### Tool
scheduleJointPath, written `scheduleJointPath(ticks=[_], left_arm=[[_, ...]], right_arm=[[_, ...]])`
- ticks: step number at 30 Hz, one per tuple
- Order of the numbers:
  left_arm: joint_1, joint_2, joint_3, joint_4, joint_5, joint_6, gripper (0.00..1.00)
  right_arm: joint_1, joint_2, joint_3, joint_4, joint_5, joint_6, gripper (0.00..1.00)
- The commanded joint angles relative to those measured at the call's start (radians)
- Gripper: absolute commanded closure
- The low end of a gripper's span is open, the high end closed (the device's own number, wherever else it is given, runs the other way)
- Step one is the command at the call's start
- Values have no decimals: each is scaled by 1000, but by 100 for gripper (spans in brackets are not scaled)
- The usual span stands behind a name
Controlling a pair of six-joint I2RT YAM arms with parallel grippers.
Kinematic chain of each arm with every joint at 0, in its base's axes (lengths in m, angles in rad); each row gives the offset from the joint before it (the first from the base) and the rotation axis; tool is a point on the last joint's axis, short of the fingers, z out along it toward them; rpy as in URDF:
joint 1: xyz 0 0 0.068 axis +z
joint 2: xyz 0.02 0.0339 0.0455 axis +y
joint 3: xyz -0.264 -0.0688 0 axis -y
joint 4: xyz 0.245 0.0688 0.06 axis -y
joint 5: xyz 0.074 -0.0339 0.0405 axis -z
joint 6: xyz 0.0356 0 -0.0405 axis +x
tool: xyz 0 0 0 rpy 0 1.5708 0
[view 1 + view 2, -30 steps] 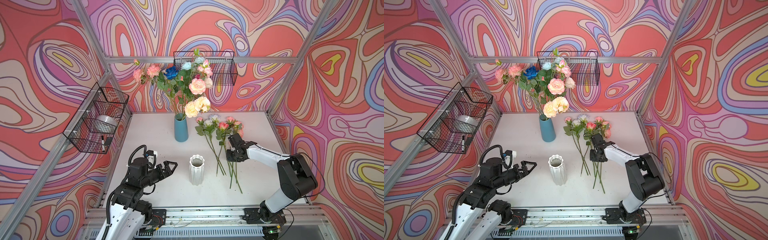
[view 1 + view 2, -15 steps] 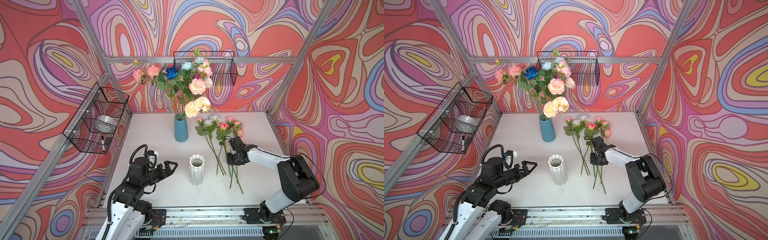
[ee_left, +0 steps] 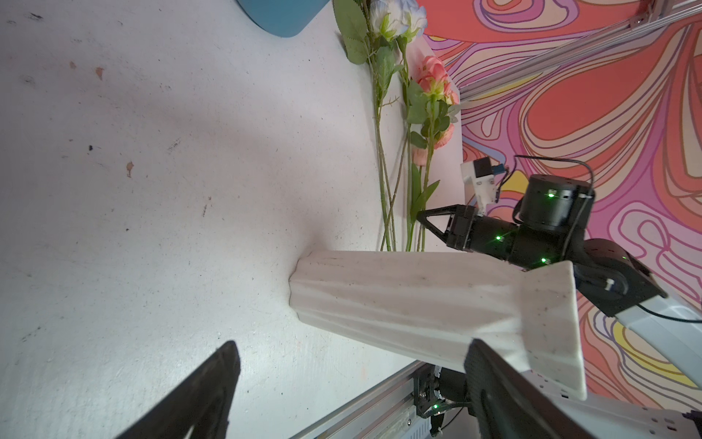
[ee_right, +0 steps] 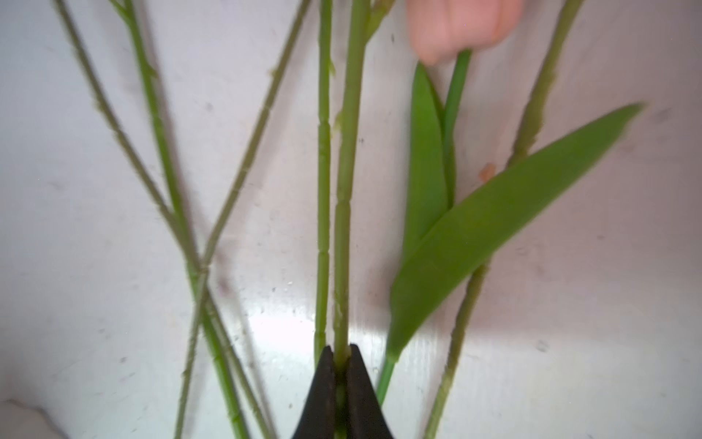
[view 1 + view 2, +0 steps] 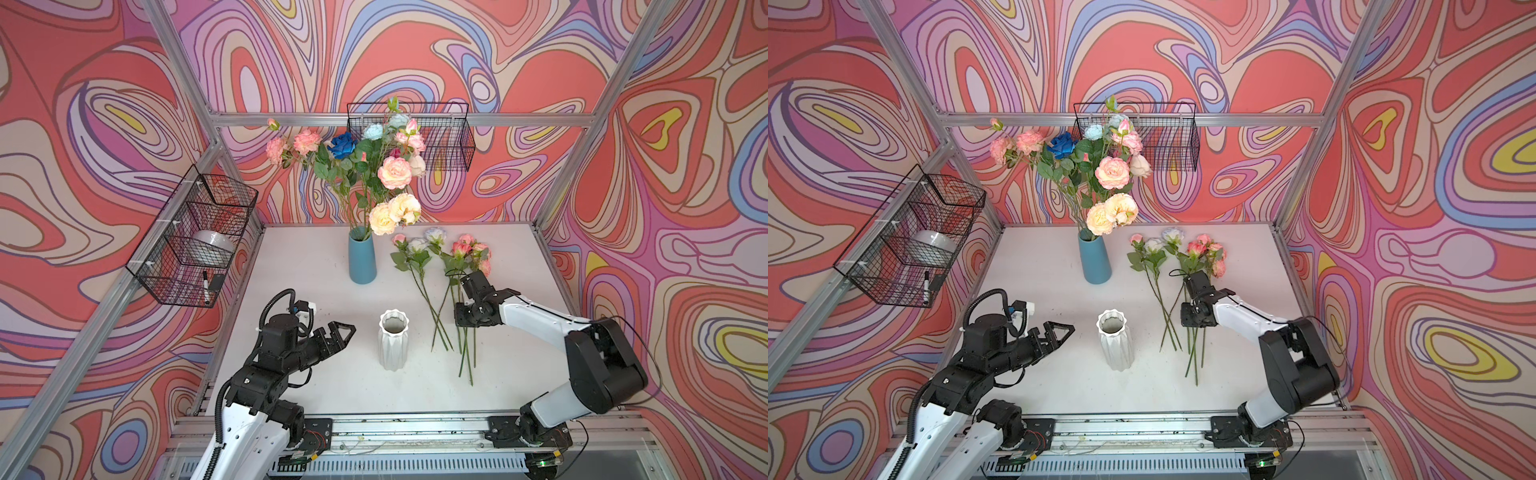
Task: Arrange flowers in a vase
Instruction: Pick up the flower from the flowers, then place the flower in the vase.
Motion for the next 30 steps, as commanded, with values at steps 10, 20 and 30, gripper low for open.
scheduleJointPath(ticks=[10,20,30], left_arm=[[-5,-33,57,-12,-25,3,5],[-6,-63,96,-57,-52,13,5],[-6,-69,108,-68,-41,17,5]], right_arm=[[243,-461,274,-18,236,-11,100],[870,-354,512,338,626,-372,100],[963,-170,528,594,641,-561,100]])
